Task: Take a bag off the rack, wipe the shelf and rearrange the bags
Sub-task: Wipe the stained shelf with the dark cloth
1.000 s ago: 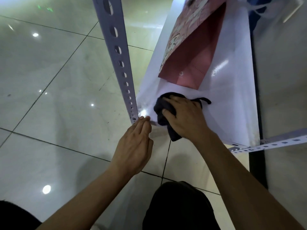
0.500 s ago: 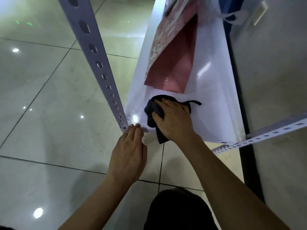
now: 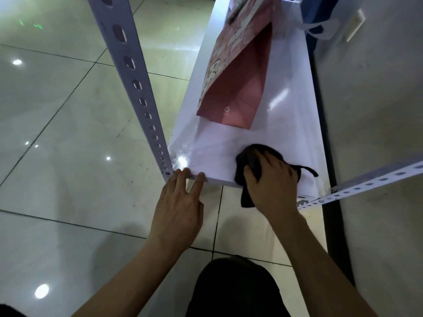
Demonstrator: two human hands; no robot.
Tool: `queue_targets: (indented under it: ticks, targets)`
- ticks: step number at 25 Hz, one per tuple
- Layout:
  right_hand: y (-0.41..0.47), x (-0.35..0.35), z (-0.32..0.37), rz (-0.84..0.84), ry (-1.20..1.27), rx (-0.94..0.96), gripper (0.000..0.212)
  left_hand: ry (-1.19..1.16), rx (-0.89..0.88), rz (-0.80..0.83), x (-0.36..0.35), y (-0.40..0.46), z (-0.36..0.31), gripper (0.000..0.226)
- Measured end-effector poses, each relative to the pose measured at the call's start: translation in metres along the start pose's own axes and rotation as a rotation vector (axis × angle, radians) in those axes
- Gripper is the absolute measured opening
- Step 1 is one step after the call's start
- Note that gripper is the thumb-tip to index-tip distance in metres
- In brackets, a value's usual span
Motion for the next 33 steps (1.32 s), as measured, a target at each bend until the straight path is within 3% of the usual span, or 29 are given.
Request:
queue_targets:
  ticks: [3, 9, 16, 20, 23, 27, 33]
  targets:
    - [-0.003, 0.006, -0.014, 0.025, 0.056, 0.032, 0.046, 0.021, -0.022, 0.013, 0.002, 0.006, -0.001, 0.052]
    - [0.052, 0.001, -0.04, 0.039, 0.003, -0.15, 0.054, 0.022, -0.057, 0.049, -0.001, 0.022, -0.004, 0.046]
    - [-0.033, 0.007, -0.02, -0.052, -0.031, -0.091, 0.052, 0.008, -0.057, 0.087, -0.001, 0.02, -0.006, 0.051]
    - [-0.033, 0.005, -0.021, -0.079, -0.097, -0.058, 0.053, 0.008, -0.064, 0.134, 0.005, 0.025, -0.006, 0.052]
    - [-0.023, 0.016, -0.019, 0.063, -0.095, -0.031, 0.051, -0.017, -0.033, 0.215, 0.028, 0.017, -0.01, 0.048]
    - [-0.035, 0.057, -0.004, 0.399, 0.196, -0.066, 0.048, -0.056, -0.008, 0.234, 0.079, -0.019, -0.036, 0.037]
    - [-0.088, 0.193, 0.035, 0.469, 0.442, -0.091, 0.05, -0.158, 0.018, 0.25, 0.18, -0.062, -0.087, 0.046]
Point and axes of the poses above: each hand's wrist, its own y-axis towards the middle knuckle, its own x-axis out of the back of the hand, z = x × y, the point moved 1 cm from there along y, towards the middle knuckle, and after that the axes turned 4 degrees about -z, right-handed, at the moved point
